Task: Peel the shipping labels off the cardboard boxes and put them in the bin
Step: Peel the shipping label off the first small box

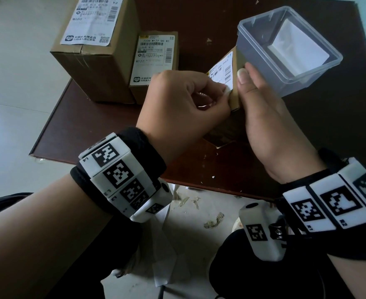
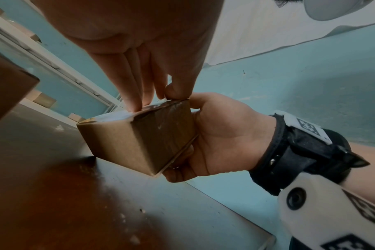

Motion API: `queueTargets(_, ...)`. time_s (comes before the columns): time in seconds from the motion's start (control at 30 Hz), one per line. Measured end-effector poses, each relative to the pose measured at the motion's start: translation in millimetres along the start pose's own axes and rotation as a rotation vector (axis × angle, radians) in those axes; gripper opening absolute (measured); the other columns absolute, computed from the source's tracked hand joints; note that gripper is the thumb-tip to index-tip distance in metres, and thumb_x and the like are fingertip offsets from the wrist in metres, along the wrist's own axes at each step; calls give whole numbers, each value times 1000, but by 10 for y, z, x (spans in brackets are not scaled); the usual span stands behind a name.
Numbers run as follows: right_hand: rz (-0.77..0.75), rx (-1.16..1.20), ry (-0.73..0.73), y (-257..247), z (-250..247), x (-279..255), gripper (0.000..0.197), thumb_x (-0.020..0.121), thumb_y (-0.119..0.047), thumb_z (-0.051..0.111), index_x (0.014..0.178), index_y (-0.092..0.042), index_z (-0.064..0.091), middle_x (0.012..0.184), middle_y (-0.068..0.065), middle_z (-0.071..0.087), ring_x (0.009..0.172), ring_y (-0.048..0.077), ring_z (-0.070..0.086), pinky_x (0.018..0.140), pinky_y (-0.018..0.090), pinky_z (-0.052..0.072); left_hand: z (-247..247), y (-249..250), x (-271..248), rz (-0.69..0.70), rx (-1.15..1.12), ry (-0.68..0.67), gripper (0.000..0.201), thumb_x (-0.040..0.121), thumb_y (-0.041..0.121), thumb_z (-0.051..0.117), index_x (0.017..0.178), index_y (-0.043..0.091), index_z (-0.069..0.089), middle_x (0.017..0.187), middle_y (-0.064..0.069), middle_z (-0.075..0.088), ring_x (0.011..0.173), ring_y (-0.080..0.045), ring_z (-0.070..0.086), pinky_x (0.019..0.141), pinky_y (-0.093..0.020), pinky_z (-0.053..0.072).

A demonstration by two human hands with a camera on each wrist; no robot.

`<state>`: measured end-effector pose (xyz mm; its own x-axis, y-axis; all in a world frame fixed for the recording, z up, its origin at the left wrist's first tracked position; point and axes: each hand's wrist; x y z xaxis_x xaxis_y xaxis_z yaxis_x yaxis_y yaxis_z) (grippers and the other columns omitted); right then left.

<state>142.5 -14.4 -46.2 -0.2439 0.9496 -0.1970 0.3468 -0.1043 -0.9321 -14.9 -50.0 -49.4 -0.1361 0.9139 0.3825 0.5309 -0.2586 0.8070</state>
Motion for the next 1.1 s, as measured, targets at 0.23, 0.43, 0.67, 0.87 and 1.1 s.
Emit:
queueTargets(0.23, -10, -6, -2, -7, -3, -7, 63, 110, -61, 33, 168, -40, 21, 171, -14, 31, 154, 3, 32, 120, 25, 32, 3, -7, 0, -9, -5, -3, 14, 89, 21, 77, 87, 7, 81, 88, 5, 78, 74, -6, 74, 67, -29, 62)
queueTargets(0.43, -7, -16, -10, -28, -7, -13, 64, 109, -61, 33, 168, -40, 20, 172, -16, 29, 154, 1, 30, 113, 19, 30, 10, -12, 1, -14, -23, -4, 14, 90, 19, 77, 88, 6, 81, 88, 5, 78, 74, -7, 74, 67, -28, 62)
queueTargets(0.67, -11, -23, -13, -21, -7, -14, 66, 108, -63, 34, 168, -40, 19, 172, -14, 29, 154, 3, 31, 120, 25, 30, 9, -22, 7, -10, -21, -4, 15, 90, 20, 75, 87, 5, 80, 89, 4, 78, 74, -7, 74, 67, -29, 62)
queueTargets(0.87, -9, -22, -20, -27, -14, -17, 66, 109, -63, 34, 169, -40, 18, 172, -14, 30, 154, 4, 33, 115, 22, 31, 6, -18, 6, -10, -30, -8, 15, 91, 18, 75, 87, 5, 80, 89, 3, 78, 74, -6, 74, 67, -26, 62)
queueTargets(1.1, -9, -19, -18, -36, -22, -19, 66, 108, -64, 34, 168, -41, 20, 171, -15, 31, 152, 3, 34, 120, 27, 32, 0, -15, 3, 0, -40, -10, 14, 91, 17, 75, 88, 5, 80, 90, 2, 79, 75, -9, 75, 67, -31, 63)
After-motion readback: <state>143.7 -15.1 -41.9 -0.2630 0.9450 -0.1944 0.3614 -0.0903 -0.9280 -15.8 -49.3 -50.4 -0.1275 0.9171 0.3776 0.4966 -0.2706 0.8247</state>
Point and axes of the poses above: each hand's wrist, its own x-axis towards the middle knuckle, its own z-axis out of the palm, y = z × x
